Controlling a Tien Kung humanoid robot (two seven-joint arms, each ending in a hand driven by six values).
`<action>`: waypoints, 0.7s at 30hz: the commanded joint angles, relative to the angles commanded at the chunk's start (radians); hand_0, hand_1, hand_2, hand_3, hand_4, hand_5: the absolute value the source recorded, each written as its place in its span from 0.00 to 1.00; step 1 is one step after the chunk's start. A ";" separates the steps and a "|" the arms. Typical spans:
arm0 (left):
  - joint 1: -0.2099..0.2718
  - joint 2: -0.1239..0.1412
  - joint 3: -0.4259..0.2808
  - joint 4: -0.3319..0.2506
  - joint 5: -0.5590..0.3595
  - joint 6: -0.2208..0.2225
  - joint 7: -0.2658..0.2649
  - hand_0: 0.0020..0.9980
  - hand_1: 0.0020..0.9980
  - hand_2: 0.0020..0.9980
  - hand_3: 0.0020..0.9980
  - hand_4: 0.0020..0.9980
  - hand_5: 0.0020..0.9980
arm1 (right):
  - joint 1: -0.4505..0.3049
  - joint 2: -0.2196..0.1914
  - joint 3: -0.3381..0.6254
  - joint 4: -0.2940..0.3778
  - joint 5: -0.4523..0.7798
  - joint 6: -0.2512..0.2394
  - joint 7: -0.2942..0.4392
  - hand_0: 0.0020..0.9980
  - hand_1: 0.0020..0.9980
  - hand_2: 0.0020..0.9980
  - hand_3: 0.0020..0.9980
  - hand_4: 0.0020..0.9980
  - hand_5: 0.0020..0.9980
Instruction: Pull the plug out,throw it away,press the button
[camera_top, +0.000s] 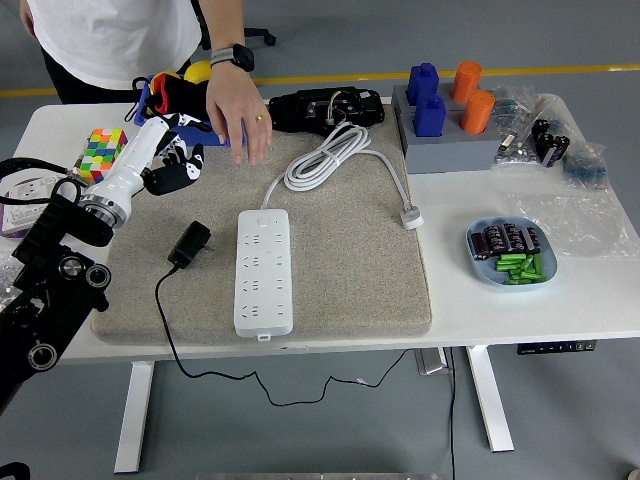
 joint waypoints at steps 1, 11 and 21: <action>0.011 0.002 -0.012 -0.004 0.004 0.002 -0.002 0.70 0.66 0.62 0.72 0.69 0.00 | 0.000 0.000 0.000 0.000 0.000 0.000 0.000 0.73 0.68 0.66 0.64 0.74 0.59; 0.115 0.020 -0.169 -0.015 -0.001 0.027 -0.073 0.86 0.83 0.77 0.80 0.74 0.18 | 0.006 -0.002 0.005 -0.003 -0.002 -0.001 0.000 0.73 0.68 0.66 0.64 0.74 0.59; 0.161 0.015 -0.229 -0.018 -0.014 0.008 -0.080 0.88 0.85 0.79 0.83 0.73 0.16 | 0.010 -0.004 -0.003 -0.002 -0.004 0.000 0.000 0.73 0.68 0.66 0.64 0.74 0.59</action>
